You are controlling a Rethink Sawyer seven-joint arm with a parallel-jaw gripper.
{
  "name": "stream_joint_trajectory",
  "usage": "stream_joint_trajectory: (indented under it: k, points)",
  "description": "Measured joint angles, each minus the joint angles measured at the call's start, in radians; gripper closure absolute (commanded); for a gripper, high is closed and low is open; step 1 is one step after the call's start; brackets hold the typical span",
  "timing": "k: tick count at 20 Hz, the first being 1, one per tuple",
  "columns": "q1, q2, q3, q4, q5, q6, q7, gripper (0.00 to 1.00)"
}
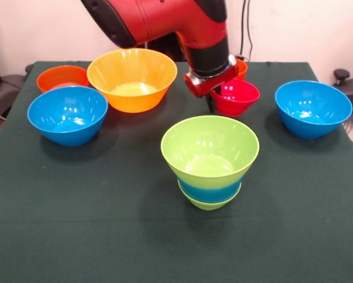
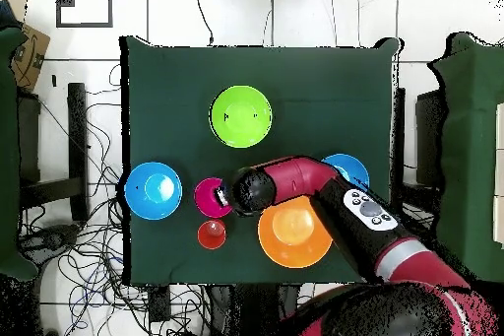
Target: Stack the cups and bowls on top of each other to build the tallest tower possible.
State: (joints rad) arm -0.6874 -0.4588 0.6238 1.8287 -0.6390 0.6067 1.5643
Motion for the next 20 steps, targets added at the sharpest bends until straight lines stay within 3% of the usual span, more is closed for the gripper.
stream_joint_trajectory:
  k: [6, 20]
  points:
    - [-0.012, -0.057, 0.016, 0.004, 0.016, 0.014, 0.000, 1.00]
    - [-0.098, -0.204, 0.111, 0.058, 0.122, 0.132, 0.000, 1.00]
